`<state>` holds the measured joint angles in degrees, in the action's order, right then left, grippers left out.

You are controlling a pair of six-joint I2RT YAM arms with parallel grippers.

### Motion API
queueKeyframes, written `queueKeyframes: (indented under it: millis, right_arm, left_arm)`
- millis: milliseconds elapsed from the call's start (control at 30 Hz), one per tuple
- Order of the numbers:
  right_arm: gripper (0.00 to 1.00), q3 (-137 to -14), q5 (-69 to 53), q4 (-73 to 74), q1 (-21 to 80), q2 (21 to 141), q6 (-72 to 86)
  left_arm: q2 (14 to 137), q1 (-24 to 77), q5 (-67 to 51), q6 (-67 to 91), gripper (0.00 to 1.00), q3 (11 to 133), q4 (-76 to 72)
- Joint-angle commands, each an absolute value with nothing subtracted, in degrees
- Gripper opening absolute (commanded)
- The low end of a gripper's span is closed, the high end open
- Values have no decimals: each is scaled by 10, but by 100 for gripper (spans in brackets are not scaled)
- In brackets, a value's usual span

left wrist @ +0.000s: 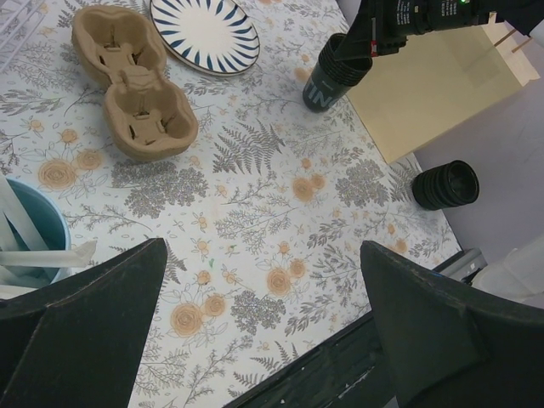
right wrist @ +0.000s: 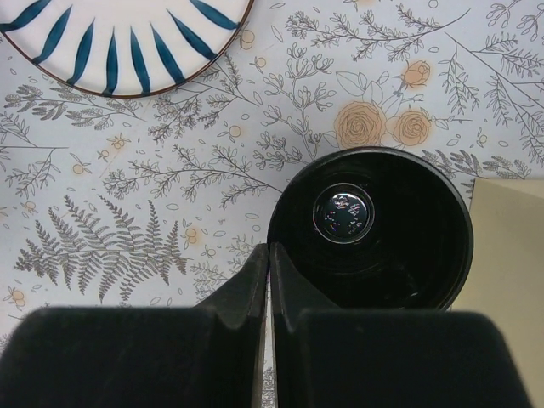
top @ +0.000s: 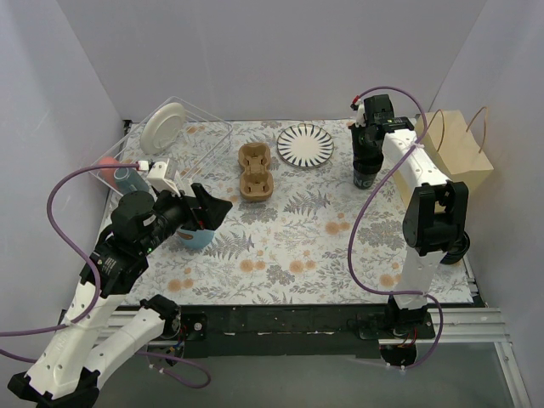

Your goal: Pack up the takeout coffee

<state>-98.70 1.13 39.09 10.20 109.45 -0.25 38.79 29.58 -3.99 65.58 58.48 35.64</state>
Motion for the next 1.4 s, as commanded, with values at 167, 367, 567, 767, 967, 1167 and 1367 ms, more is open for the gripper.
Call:
queueKeyframes:
  millis: [167,367,567,767,967,1167,1367]
  right_arm:
    - [1,-1000,25,396,101,1091,-4]
    - [1,-1000,42,398,101,1077,-4]
    - [1,-993,50,393,102,1060,12]
    - [1,-995,53,398,101,1057,13]
    - [1,-996,53,403,102,1056,13]
    - [1,-999,54,409,102,1060,14]
    - [1,-1013,69,416,102,1059,13]
  left_arm:
    - [382,296,-31,650,98,588,367]
    - [381,296,-31,653,98,584,366]
    - [380,296,-31,655,98,583,366]
    - [379,296,-31,657,98,584,367]
    - [379,296,-33,658,98,584,368]
    - [379,296,-33,660,98,584,368]
    - [379,296,-33,657,98,584,367]
